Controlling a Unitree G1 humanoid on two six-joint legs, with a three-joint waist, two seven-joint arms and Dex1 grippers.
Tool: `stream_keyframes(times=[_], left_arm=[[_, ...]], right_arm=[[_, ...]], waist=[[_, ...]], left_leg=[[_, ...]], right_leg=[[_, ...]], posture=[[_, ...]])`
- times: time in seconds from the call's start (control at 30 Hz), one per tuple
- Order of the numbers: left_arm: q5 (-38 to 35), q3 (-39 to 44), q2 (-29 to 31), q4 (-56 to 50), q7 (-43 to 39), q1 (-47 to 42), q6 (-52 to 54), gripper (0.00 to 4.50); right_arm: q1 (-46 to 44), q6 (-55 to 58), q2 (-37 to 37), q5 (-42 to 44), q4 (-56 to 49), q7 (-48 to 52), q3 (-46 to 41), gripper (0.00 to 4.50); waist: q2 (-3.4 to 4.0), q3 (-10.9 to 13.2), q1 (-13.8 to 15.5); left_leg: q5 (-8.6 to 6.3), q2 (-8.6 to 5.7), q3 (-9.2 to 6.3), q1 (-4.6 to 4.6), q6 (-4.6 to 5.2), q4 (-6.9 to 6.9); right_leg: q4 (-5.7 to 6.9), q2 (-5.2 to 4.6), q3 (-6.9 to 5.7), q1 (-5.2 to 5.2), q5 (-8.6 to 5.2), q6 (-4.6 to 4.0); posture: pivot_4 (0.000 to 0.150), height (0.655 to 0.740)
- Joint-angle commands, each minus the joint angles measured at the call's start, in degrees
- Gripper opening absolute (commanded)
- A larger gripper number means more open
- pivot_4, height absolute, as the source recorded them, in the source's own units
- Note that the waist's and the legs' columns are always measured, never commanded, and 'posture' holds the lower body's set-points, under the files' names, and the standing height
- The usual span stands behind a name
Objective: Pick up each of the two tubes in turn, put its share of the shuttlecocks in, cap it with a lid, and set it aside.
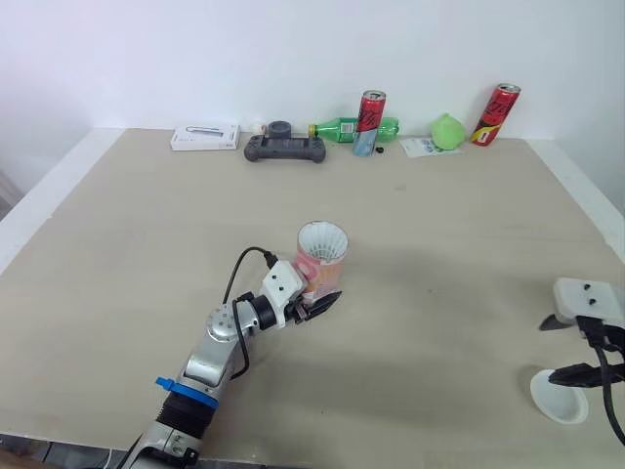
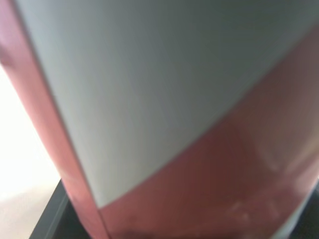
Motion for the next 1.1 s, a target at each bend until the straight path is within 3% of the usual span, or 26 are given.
stream_keyframes(times=[0.03, 0.3, 0.37, 0.53, 0.6, 0.63, 0.67, 0.7, 0.9, 0.97, 1.1], left_arm=[[1.81, -1.32, 0.58, 3.76, 0.8, 1.04, -0.52, 2.93], [1.76, -2.11, 0.11, 5.15, 1.21, 0.03, -1.49, 2.93], [1.8, -2.2, 0.01, 5.34, 1.25, -0.31, -1.53, 2.93], [1.73, -1.99, 0.19, 5.55, 1.7, -0.86, -1.61, 2.93], [1.72, -1.83, 0.39, 5.84, 1.88, -1.11, -1.71, 2.93], [1.7, -1.78, 0.43, 6.09, 1.9, -1.27, -1.8, 2.93], [1.71, -1.74, 0.46, 6.32, 1.92, -1.41, -1.93, 2.93], [1.71, -1.7, 0.5, 6.54, 1.91, -1.54, -2.07, 2.93], [1.67, -1.6, 0.59, 8.09, 1.86, -2.58, -2.98, 2.93], [1.66, -1.55, 0.61, 8.66, 1.83, -2.97, -3.31, 2.93], [1.52, -1.18, 0.51, 10.0, 2.01, -4.0, -3.62, 2.93]], right_arm=[[-0.49, -3.41, 0.34, -2.36, 3.67, -1.41, 2.22, 4.46], [-5.25, -6.01, 5.31, -4.3, 10.6, -2.93, 10.1, 4.46], [-6.41, -6.46, 6.82, -4.97, 11.88, -3.53, 11.67, 3.93], [-6.42, -5.87, 7.56, -4.59, 11.59, -2.64, 12.36, 1.78], [-5.86, -5.73, 7.34, -4.06, 11.02, -2.12, 11.94, 1.18], [-5.64, -5.51, 7.18, -3.87, 10.72, -1.85, 11.81, 0.64], [-5.46, -5.32, 7.1, -3.65, 10.41, -1.69, 11.63, 0.53], [-5.22, -4.74, 7.03, -3.1, 9.82, -1.37, 11.23, 0.05], [-4.61, 1.18, 6.02, 3.33, 3.39, 0.67, 5.7, 0.05], [-6.83, 4.91, 5.87, 6.86, -0.4, 0.57, 3.68, 0.05], [-24.5, 17.61, 9.11, 20.37, -12.98, -3.4, 2.54, 0.05]], waist=[[0.03, -0.02, -0.02], [-0.04, -0.1, -0.07], [-0.3, -0.23, -0.07], [-0.49, -0.33, -0.04], [-0.58, -0.4, -0.01], [-0.6, -0.41, -0.01], [-0.71, -0.45, 0.01], [-0.72, -0.46, 0.01], [-0.64, -0.43, 0.04], [-0.17, -0.29, -0.12], [0.21, -0.17, -1.04]], left_leg=[[-0.02, -0.02, 0.02, 0.14, 0.0, 0.0], [0.01, -0.04, 0.05, 0.25, -0.05, 0.02], [0.01, -0.02, 0.03, 0.32, -0.06, 0.04], [0.02, 0.02, -0.02, 0.35, -0.09, 0.11], [0.01, 0.02, -0.06, 0.35, -0.09, 0.09], [0.01, 0.02, -0.12, 0.34, -0.09, 0.05], [0.01, 0.02, -0.12, 0.34, -0.09, 0.05], [0.01, 0.03, -0.16, 0.34, -0.09, 0.04], [0.01, 0.04, -0.16, 0.33, -0.12, 0.05], [0.02, 0.02, -0.1, 0.32, -0.12, 0.06], [0.03, -0.02, 0.12, 0.33, -0.14, 0.07]], right_leg=[[-0.04, -0.03, 0.01, 0.14, -0.01, -0.01], [-0.05, -0.06, 0.0, 0.25, 0.0, 0.01], [-0.06, -0.05, -0.03, 0.33, 0.01, 0.01], [-0.08, -0.07, -0.06, 0.41, 0.0, 0.01], [-0.08, -0.06, -0.09, 0.42, 0.0, 0.01], [-0.08, -0.05, -0.11, 0.42, 0.0, 0.01], [-0.08, -0.05, -0.12, 0.43, 0.0, 0.01], [-0.08, -0.04, -0.16, 0.43, 0.0, 0.01], [-0.08, -0.04, -0.17, 0.41, 0.0, 0.01], [-0.08, -0.08, -0.14, 0.4, 0.0, 0.01], [-0.08, -0.18, -0.03, 0.24, 0.05, 0.1]], posture=[[0.15, 0.74], [0.15, 0.74], [0.15, 0.74], [0.15, 0.74], [0.15, 0.74], [0.15, 0.74], [0.15, 0.74], [0.15, 0.74], [0.15, 0.74], [0.15, 0.74], [0.15, 0.74]])
